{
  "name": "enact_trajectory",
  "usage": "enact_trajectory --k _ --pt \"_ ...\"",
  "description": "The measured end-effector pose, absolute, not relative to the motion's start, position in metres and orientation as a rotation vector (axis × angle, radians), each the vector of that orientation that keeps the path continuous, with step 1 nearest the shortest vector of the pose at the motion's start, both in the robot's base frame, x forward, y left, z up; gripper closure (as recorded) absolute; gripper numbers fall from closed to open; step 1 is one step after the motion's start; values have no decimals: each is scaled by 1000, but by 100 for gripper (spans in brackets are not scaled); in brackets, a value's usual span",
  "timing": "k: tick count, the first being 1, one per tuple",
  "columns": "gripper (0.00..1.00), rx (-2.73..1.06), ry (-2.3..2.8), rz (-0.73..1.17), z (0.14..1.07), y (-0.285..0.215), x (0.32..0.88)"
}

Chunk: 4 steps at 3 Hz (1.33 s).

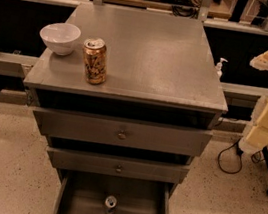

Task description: Pick redbull can from bottom drawer and place on counter

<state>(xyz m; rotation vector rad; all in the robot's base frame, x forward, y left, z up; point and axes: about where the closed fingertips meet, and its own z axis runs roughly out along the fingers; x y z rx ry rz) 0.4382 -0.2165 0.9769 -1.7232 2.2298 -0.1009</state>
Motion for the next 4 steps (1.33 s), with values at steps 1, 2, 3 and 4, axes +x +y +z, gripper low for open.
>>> enact_trajectory --k 1,2,3,4 --pt "0 -1723 2230 -101 977 -216 438" --pt "0 -1703 2153 -25 965 -205 437" --pt "0 -1721 1975 76 938 -169 412" --pt "0 -1707 1907 137 912 -153 399"
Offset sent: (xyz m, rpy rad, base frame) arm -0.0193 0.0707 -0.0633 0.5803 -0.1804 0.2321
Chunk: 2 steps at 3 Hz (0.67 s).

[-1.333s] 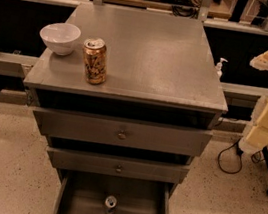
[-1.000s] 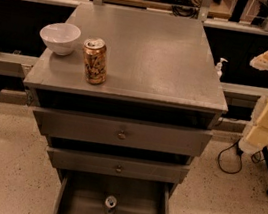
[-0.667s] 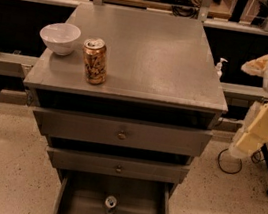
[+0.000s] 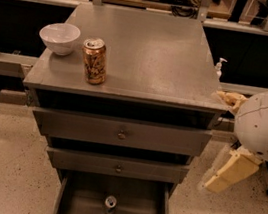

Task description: Pick redbull can from bottom drawer and place on counter

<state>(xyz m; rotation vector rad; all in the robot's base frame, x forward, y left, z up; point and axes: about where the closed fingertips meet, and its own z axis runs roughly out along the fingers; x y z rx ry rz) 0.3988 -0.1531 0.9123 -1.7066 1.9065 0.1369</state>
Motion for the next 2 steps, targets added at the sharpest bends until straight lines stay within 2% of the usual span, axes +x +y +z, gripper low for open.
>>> enact_trajectory --k 2 --pt "0 -1668 1864 156 901 -144 408"
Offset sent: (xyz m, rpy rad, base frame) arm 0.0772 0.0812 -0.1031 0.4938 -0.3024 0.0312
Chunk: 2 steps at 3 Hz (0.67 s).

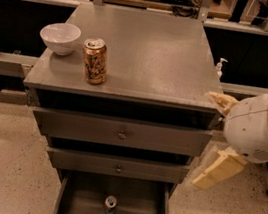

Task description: Pick redbull can from bottom drawer and place on counter

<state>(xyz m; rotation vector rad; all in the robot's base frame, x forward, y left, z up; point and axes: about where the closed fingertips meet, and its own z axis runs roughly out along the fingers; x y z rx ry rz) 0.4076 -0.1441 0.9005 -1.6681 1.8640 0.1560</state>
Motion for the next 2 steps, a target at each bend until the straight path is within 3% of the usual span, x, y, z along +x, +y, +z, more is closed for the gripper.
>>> enact_trajectory --k 2 --pt "0 -1406 1715 522 750 -78 393"
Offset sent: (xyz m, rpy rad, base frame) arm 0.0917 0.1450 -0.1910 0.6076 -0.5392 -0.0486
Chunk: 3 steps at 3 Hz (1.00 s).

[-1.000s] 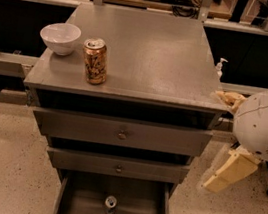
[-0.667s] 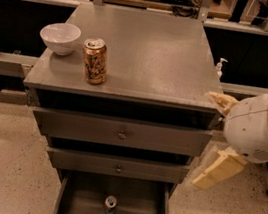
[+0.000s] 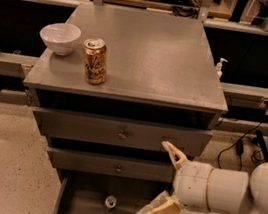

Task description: Pick redbull can from bottom drawer and place on counter

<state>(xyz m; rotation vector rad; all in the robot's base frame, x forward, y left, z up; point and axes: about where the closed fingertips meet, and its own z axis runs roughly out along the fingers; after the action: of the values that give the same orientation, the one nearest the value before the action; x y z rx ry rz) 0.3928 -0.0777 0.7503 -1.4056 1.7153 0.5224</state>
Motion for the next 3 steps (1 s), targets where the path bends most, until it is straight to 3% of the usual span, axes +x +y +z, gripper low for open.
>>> enact_trajectory --k 2,3 --pt "0 -1376 1626 615 739 -49 407" --pt "0 -1441 1584 713 689 -28 386"
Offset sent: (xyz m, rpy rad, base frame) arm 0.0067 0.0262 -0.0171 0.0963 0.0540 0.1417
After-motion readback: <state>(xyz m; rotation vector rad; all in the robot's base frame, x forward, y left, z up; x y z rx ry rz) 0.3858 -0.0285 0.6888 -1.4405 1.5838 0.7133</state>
